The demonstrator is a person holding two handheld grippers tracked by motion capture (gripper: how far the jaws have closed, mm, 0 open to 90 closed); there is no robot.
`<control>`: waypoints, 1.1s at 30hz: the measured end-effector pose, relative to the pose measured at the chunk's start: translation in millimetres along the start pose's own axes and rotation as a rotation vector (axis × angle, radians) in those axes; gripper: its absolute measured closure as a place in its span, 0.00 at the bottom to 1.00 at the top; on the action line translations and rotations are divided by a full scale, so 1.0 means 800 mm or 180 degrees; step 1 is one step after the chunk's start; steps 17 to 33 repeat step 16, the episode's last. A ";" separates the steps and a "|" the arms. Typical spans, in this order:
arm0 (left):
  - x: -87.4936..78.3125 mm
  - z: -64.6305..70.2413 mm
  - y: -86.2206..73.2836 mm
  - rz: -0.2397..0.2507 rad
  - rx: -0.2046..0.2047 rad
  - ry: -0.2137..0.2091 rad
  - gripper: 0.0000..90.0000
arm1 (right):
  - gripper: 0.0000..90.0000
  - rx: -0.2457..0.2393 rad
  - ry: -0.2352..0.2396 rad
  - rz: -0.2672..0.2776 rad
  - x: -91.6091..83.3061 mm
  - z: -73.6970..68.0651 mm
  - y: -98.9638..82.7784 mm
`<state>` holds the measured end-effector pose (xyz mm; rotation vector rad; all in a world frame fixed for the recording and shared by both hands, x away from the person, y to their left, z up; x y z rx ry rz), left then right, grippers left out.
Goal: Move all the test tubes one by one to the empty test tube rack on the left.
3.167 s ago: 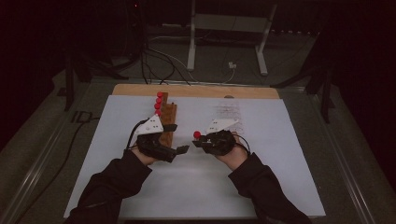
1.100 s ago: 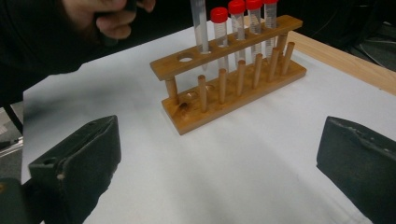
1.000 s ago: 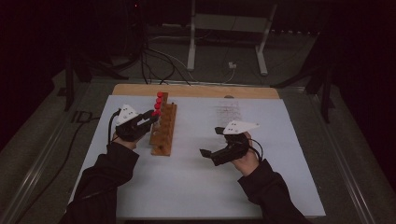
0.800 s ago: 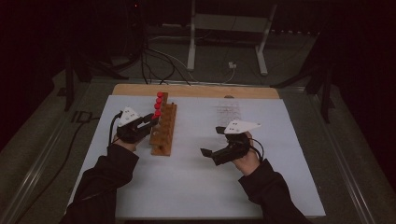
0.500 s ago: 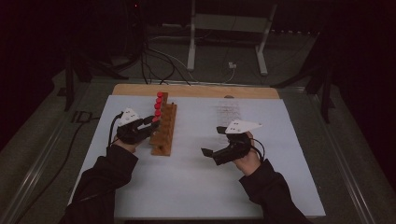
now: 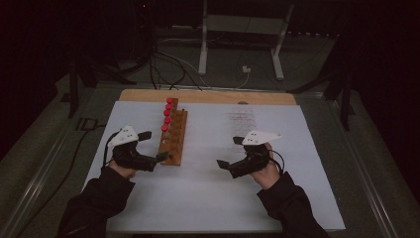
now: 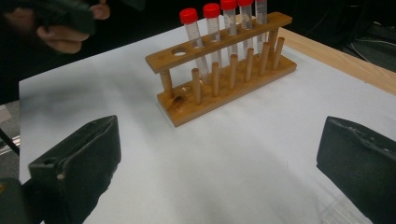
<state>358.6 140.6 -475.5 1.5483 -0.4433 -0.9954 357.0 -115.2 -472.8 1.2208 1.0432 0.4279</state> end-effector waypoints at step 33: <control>0.005 0.054 -0.063 -0.0203 0.0169 -0.0274 0.01 | 0.00 -0.0001 -0.0032 0.0020 -0.001 0.002 -0.002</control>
Point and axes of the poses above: each handheld gripper's, and its own axes: x roughly forward along the jaws, y roughly out of its top, z roughly to its right, the point moved 8 cm from there along x, roughly forward along the jaws, and after that the axes turned 1 degree about z, right-handed, at the moved point
